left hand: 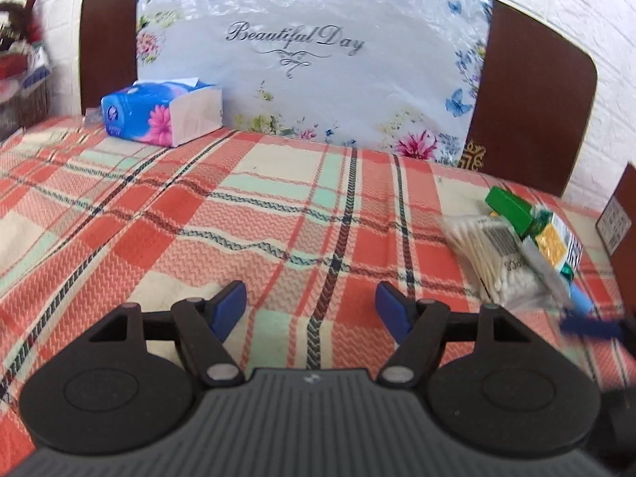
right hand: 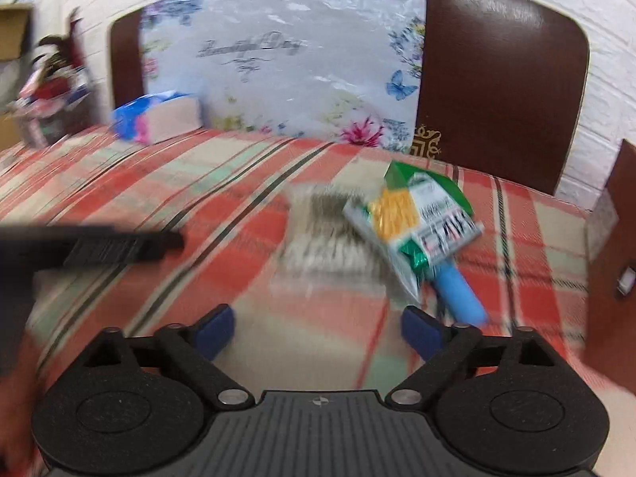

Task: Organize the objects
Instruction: 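Grasp the clear bag of cotton swabs with the left gripper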

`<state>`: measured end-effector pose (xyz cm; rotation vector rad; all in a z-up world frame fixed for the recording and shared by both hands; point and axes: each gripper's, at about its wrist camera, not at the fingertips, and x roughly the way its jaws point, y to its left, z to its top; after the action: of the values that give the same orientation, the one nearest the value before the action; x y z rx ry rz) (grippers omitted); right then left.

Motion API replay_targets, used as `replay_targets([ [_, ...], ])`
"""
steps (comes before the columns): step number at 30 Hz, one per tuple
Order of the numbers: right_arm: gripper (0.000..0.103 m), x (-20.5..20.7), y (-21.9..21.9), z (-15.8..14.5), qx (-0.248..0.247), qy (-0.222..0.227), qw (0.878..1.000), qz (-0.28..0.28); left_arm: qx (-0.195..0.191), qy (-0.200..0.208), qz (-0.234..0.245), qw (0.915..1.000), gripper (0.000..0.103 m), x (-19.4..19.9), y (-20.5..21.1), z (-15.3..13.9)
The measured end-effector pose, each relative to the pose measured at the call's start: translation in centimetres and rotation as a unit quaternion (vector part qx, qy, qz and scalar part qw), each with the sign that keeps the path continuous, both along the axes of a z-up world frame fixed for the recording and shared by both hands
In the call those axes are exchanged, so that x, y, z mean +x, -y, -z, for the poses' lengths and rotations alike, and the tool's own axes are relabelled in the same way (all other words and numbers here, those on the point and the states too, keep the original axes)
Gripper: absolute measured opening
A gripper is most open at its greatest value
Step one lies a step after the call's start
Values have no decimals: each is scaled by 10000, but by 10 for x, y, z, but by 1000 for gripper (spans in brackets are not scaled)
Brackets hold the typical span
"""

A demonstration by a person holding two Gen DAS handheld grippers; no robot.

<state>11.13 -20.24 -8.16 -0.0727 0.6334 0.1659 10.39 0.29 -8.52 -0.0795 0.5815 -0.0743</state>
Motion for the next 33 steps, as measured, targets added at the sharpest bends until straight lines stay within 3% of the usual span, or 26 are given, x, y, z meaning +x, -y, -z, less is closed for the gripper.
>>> replay_targets([
  [3, 101, 24, -5, 2, -51, 6, 10000, 78, -232, 52, -33, 9997, 76, 0, -5, 1],
  [5, 97, 29, -9, 2, -76, 41, 10000, -45, -393, 65, -57, 9992, 76, 0, -11, 1],
  [6, 85, 29, -9, 2, -54, 70, 9998, -165, -397, 76, -61, 9992, 76, 0, -11, 2],
  [8, 51, 20, -11, 0, -91, 211, 9989, -411, -334, 70, -42, 9994, 76, -1, -8, 2],
  [9, 27, 16, -15, -1, -152, 251, 9983, -498, -311, 74, -35, 9995, 76, -1, -7, 2],
  [10, 14, 10, -19, -1, -244, 283, 9978, -544, -311, 69, -34, 9995, 76, -1, -7, 2],
  [11, 10, 5, -24, -1, -365, 338, 9971, -573, -318, 67, -33, 9995, 76, -1, -7, 2],
  [14, 8, -5, -32, -1, -653, 419, 9953, -587, -313, 66, -34, 9995, 76, -1, -7, 1],
  [16, 18, -7, -32, -4, -701, 426, 9952, -533, -409, 35, -37, 9991, 77, 0, -11, -1],
  [18, 29, -8, -30, -4, -710, 430, 9955, -452, -835, -88, -65, 9964, 77, 4, -23, -7],
  [20, 33, -4, -24, -7, -507, 358, 9974, -376, -1258, -228, 133, 9917, 78, 17, -30, -13],
  [24, 39, 4, -16, -9, -181, 251, 9992, -232, -998, -206, 624, 9928, 83, 51, -11, -28],
  [26, 37, 5, -16, -10, -163, 250, 9992, -255, -981, -373, 963, 9898, 88, 67, 0, -28],
  [27, 23, 5, -17, -11, -142, 246, 9991, -328, -983, -489, 1115, 9877, 86, 73, 6, -25],
  [28, 7, 4, -19, -12, -151, 240, 9986, -454, -977, -592, 1255, 9855, 71, 75, 11, -21],
  [29, 7, 3, -23, -11, -275, 274, 9980, -501, -899, -581, 1412, 9842, 56, 73, 17, -19],
  [31, 8, -1, -30, -9, -492, 319, 9967, -561, -804, -520, 1757, 9798, 36, 62, 27, -20],
  [33, 8, -7, -30, -9, -504, 285, 9967, -576, -777, -599, 1712, 9803, 35, 53, 30, -22],
])
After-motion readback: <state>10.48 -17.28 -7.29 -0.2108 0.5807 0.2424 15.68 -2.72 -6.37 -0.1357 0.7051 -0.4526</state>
